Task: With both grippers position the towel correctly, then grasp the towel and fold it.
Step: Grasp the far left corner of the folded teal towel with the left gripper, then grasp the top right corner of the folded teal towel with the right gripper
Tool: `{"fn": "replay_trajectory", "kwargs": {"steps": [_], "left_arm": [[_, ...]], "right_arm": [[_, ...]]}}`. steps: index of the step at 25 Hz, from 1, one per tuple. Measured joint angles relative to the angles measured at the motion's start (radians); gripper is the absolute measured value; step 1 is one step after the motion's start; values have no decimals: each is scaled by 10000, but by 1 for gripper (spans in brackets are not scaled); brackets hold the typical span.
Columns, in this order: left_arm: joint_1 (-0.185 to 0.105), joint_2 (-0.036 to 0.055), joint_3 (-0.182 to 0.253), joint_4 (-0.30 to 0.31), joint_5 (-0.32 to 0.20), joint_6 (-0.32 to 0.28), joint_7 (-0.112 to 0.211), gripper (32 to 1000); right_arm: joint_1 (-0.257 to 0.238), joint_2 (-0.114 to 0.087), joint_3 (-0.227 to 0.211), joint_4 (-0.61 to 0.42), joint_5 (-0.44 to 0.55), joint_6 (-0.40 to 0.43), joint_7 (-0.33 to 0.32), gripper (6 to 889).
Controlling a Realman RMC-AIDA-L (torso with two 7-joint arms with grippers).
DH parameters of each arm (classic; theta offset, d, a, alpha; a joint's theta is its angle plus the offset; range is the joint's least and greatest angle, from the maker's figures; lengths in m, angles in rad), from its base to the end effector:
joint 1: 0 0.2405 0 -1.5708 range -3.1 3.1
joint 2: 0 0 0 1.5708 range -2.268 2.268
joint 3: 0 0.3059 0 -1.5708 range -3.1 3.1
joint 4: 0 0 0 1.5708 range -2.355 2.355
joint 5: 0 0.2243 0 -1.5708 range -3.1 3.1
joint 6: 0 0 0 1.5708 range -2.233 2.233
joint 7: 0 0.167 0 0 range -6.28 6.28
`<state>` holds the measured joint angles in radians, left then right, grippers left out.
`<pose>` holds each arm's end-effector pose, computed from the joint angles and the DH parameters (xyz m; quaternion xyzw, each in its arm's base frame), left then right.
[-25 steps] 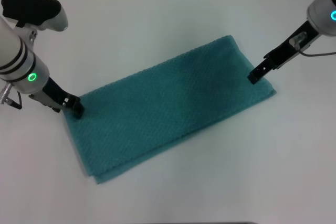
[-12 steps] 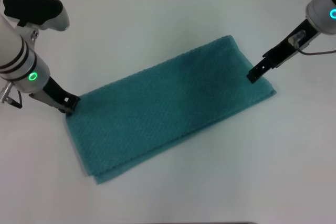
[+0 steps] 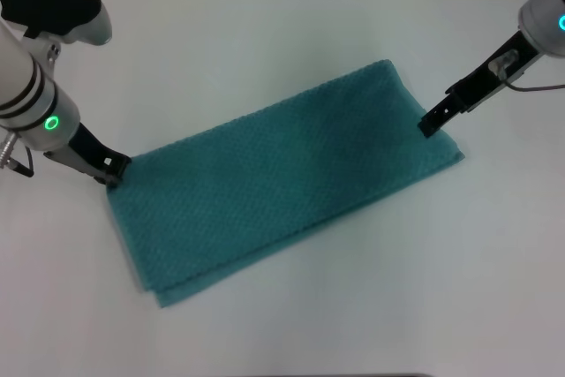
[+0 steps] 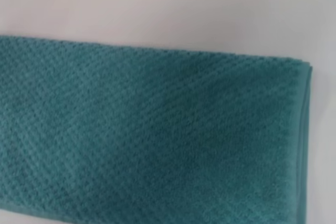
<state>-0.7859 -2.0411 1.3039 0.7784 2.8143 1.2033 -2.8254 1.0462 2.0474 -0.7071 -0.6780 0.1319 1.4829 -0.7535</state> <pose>-0.3042 0.4522 -0.0577 -0.7997 -0.4820 0.2257 0.2779 0.2390 0.4741 -0.0308 -0.8681 0.4279 -0.1989 0.1540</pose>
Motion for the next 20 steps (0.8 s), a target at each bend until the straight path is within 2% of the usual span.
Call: {"fn": "replay_trajectory", "kwargs": {"steps": [5,13,15,17,20], "left_arm": [[200,23,0,568,46,345,-19,96],[148,30,-1,617,52,494,77,96],[114,23,-1,612,52,500,91,96],[102,21,-1,595,53,508,93,96],[99,18,-1,586,52,515,94,96]], "right_arm": [[-63,-12,43,0,0,-208,54,851],[-144,-40,15,80,-82,-647,213,851],[-150,-169,17,355,-88,-879,273,851],[-153,-417,40,888,-73,-1242,336,851],[-154,-639,45,1637,-37,-1718,362,851]]}}
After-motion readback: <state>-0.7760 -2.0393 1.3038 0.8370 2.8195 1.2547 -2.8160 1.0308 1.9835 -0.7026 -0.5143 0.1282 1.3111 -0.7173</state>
